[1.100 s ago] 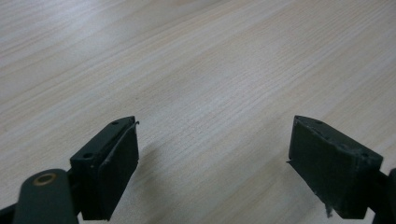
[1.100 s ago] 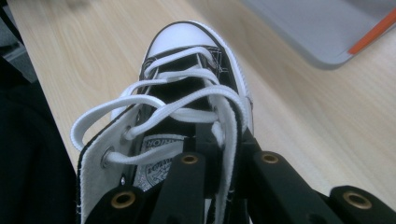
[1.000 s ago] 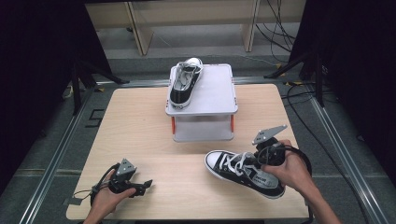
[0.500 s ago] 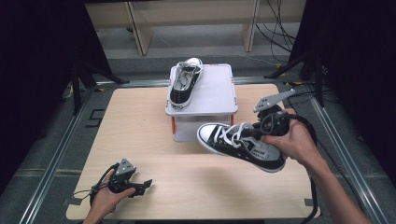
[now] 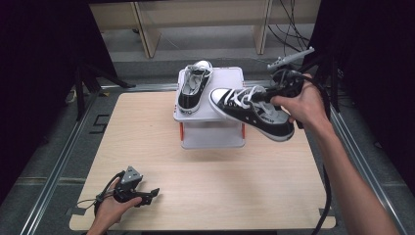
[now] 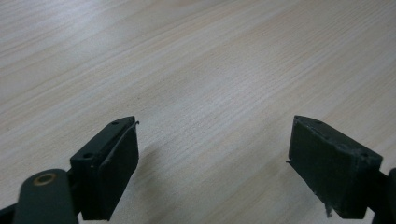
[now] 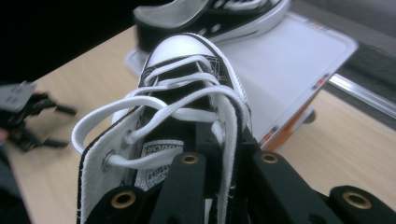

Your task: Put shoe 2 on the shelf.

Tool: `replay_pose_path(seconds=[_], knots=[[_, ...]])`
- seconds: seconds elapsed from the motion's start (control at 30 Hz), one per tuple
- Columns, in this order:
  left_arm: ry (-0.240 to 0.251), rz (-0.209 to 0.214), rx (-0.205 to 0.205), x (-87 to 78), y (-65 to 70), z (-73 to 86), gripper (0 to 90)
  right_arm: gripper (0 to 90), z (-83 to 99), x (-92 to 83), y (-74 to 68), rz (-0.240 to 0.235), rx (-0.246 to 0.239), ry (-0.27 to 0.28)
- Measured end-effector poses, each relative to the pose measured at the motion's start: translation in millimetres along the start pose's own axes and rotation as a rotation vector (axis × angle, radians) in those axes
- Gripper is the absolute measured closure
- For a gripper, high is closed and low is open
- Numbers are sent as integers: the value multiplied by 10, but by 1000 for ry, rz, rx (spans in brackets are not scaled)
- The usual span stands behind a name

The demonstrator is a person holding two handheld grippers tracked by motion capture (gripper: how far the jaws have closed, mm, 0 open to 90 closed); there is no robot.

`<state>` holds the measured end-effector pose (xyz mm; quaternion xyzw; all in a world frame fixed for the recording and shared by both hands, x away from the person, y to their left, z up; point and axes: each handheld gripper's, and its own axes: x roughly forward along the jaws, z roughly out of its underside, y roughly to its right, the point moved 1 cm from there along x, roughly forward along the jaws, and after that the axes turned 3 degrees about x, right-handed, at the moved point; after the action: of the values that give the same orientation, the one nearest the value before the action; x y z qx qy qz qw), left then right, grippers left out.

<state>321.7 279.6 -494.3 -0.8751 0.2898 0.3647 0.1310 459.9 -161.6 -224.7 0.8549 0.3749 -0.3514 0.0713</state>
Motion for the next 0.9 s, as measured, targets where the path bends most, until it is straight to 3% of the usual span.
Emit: replay_pose_path(seconds=[0.1, 0.13, 0.27, 0.3, 0.37, 0.4, 0.43, 0.5, 0.7, 0.8, 0.9], knots=[[0, 1, 1, -2, -2, 0, 159, 870, -128, 142, 144, 46, 55, 14], [-7, 7, 17, -14, -7, -4, 159, 870, -164, 191, 188, 61, 99, 10], [-3, 6, 17, 5, 3, -3, 159, 869, -307, 405, 336, 146, 150, 38], [-3, 6, 17, 5, 3, -3, 160, 869, -307, 405, 336, 146, 150, 38], [3, 8, 12, 10, 17, -7, 160, 869, -417, 541, 400, 197, 206, 35], [10, 13, 6, 14, 25, -9, 160, 869, -417, 541, 400, 197, 206, 35], [6, 15, 9, 7, 28, -13, 160, 869, -492, 635, 435, 234, 232, 41], [13, 27, 25, -5, 34, -12, 160, 869, -543, 707, 471, 264, 246, 43], [10, 25, 36, 2, 77, -28, 160, 869, -651, 966, 540, 327, 341, 62], [7, 34, 50, -16, 74, -29, 160, 868, -675, 1092, 558, 365, 361, 61], [13, 26, 52, -40, 52, -27, 160, 867, -706, 1158, 576, 354, 359, 70]])
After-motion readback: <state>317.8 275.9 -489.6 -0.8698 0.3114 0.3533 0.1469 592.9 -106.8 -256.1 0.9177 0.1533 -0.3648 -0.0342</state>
